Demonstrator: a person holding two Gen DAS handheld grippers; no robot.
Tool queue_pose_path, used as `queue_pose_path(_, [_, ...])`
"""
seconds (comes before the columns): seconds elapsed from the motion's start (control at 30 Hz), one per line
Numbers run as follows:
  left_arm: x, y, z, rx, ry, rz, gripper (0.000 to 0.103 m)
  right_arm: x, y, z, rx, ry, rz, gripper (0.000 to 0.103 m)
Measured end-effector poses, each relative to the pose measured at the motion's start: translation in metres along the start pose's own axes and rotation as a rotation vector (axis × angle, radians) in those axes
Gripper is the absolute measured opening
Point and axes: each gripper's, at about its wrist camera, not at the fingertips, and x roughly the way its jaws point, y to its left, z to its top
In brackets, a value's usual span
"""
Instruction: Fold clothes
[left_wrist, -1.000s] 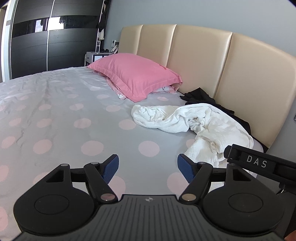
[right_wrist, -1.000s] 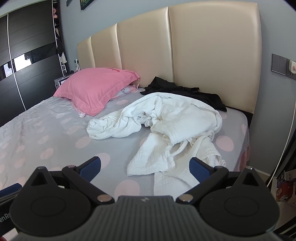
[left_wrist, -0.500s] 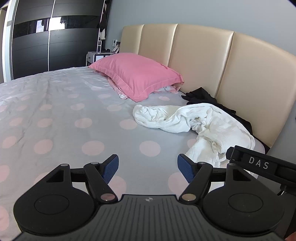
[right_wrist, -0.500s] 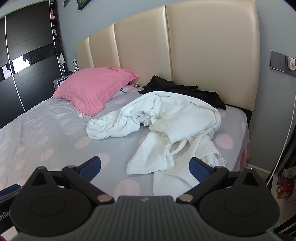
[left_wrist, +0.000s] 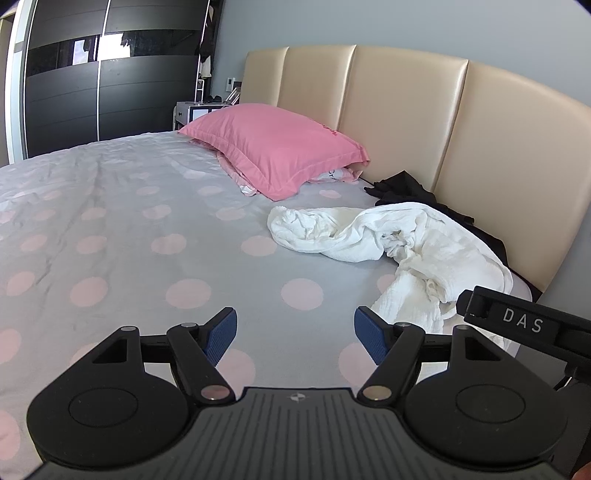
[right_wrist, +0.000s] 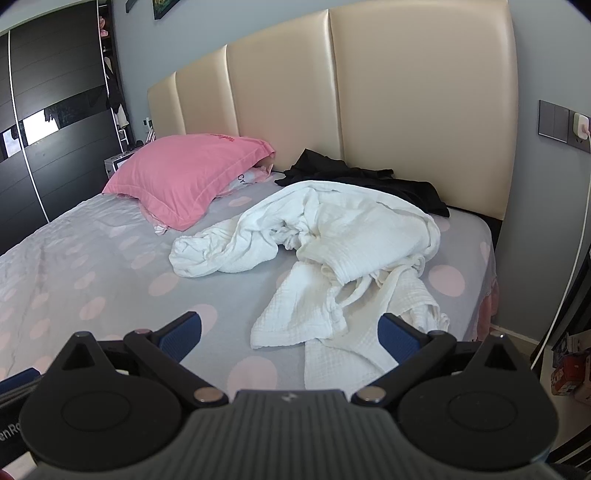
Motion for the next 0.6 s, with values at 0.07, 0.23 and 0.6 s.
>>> queue_pose_path(0.07, [0.0005, 0.0, 0.0005, -0.002, 0.001, 0.003, 0.07, 0.0003, -0.0008, 0.0005, 0.001, 0.002, 0.0, 0.102])
queue_pose_path(0.23, [0.0016, 0.0007, 0.0001, -0.007, 0.006, 0.01, 0.07, -0.0003, -0.001, 0.0001, -0.001, 0.002, 0.0, 0.102])
queue_pose_path(0.6, [0.0041, 0.0019, -0.0014, -0.012, 0.019, 0.018, 0.07, 0.0, -0.0008, -0.0001, -0.012, 0.006, 0.0, 0.102])
